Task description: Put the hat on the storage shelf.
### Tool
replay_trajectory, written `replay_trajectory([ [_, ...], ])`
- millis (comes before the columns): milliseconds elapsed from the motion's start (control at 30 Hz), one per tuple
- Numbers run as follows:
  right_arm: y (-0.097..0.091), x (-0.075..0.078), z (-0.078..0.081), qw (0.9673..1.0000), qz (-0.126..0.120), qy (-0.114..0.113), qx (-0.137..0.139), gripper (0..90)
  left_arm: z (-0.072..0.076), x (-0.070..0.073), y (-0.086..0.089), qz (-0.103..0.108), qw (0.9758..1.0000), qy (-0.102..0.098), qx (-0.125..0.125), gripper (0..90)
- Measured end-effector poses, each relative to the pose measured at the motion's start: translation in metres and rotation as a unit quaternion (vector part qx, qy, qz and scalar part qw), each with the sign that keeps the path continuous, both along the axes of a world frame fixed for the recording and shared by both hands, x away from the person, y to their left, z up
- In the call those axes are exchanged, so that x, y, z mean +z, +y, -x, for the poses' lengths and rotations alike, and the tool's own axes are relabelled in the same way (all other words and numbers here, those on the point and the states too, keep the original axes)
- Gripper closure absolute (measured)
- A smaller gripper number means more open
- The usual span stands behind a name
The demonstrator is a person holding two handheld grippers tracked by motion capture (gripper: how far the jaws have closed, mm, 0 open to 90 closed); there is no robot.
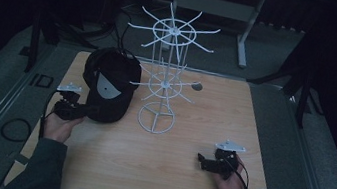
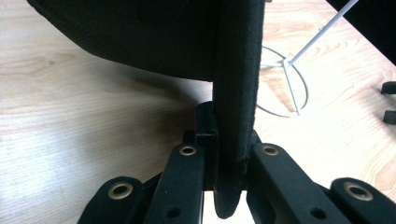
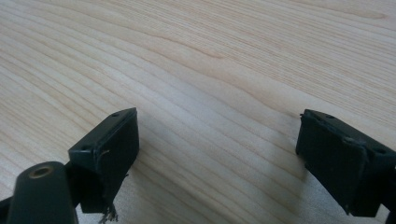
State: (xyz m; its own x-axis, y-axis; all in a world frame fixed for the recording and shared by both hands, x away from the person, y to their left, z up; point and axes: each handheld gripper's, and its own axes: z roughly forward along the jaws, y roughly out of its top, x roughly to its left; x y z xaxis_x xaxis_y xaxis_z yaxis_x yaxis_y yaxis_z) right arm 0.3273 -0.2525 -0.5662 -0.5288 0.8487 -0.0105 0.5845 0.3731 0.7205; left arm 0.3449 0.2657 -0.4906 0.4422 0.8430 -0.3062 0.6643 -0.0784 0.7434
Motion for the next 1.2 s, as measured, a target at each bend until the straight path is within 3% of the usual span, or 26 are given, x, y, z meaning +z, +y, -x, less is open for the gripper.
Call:
replay_trajectory([
  [267, 0.0, 0.0, 0.0, 1.0, 0.0, 0.0, 0.0, 13.1, 0.007, 0.012, 0.003, -0.021, 0.9995, -0.018, 0.015, 86.8],
  [1200, 0.0, 0.0, 0.0, 1.0, 0.0, -0.001, 0.001, 13.1, 0.021, 0.043, 0.005, -0.04, 0.9955, -0.077, 0.038, 86.8],
])
